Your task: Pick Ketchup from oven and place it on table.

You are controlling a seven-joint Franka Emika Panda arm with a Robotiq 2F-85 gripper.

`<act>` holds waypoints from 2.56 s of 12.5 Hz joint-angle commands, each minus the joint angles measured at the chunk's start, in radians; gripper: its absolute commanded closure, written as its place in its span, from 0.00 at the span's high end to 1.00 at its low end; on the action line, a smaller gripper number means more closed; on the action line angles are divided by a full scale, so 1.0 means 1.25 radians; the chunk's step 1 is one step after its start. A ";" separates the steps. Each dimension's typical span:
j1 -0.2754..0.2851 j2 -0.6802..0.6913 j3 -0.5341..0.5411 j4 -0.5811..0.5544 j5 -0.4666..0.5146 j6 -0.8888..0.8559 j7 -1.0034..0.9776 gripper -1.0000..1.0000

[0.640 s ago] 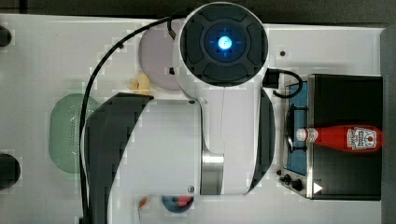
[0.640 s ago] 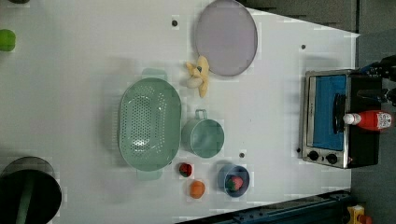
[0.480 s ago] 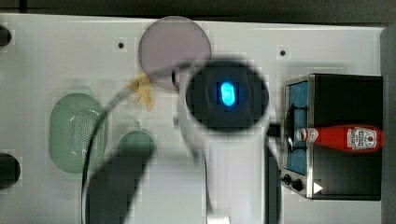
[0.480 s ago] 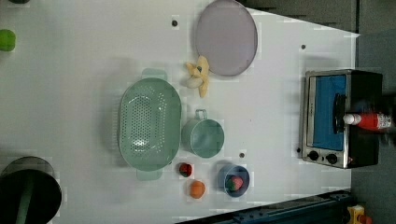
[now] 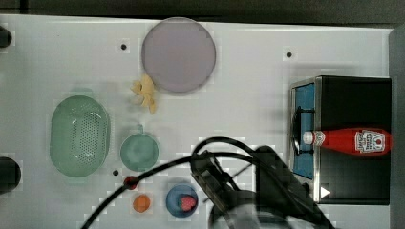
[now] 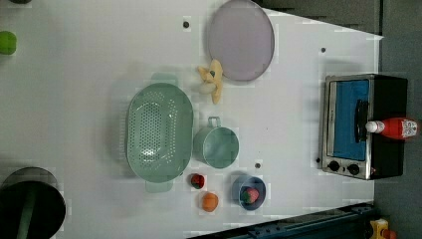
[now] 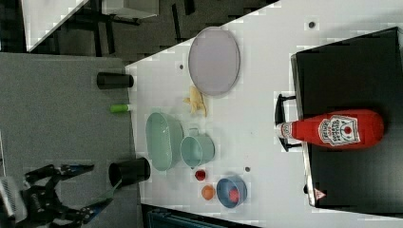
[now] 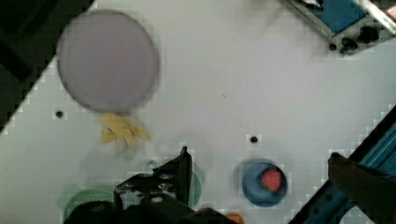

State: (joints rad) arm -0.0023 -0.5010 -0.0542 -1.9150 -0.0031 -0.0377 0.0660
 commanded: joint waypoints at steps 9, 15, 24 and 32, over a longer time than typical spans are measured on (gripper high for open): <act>-0.046 0.262 -0.321 -0.035 -0.004 0.222 -0.019 1.00; -0.056 0.447 -0.439 -0.023 -0.003 0.445 -0.019 1.00; -0.082 0.627 -0.480 -0.012 0.128 0.585 -0.019 1.00; -0.090 0.673 -0.477 -0.016 0.143 0.594 -0.019 0.72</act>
State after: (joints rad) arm -0.1179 0.3423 -0.6396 -1.9463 0.1494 0.6860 0.0660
